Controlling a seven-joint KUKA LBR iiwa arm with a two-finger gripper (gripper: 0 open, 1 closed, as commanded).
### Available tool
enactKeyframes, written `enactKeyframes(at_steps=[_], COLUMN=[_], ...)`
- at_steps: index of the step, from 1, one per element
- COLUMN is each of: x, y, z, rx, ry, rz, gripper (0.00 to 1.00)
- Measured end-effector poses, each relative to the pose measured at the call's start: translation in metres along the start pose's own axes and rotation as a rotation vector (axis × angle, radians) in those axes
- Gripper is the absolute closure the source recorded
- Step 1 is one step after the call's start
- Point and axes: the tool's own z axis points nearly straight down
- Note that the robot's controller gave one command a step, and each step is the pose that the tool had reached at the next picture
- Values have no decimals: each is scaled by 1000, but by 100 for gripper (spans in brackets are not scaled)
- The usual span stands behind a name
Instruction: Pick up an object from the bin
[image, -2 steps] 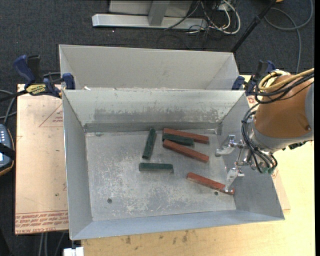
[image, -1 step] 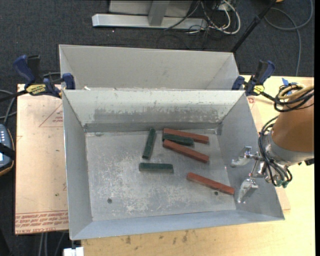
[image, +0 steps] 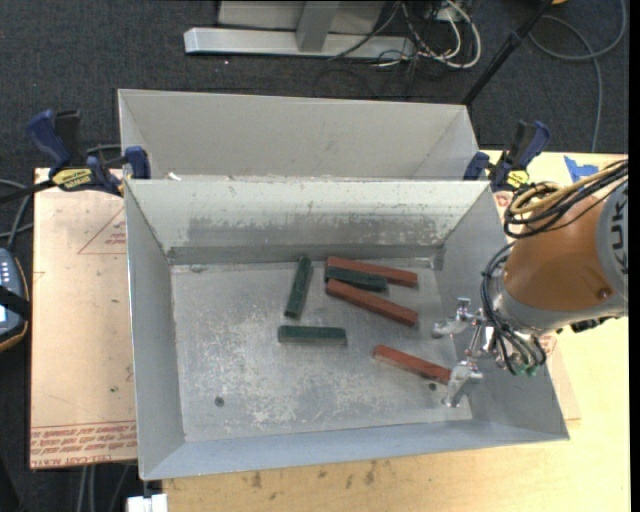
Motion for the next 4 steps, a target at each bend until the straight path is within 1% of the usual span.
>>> enactKeyframes(at_steps=[1, 2, 3, 4], x=[15, 8, 9, 11], y=[1, -5, -5, -5], z=[32, 29, 29, 26], rx=[1, -1, -1, -2], ry=[-9, -30, -26, -15], rz=[24, 96, 99, 98], gripper=[0, 100, 100, 100])
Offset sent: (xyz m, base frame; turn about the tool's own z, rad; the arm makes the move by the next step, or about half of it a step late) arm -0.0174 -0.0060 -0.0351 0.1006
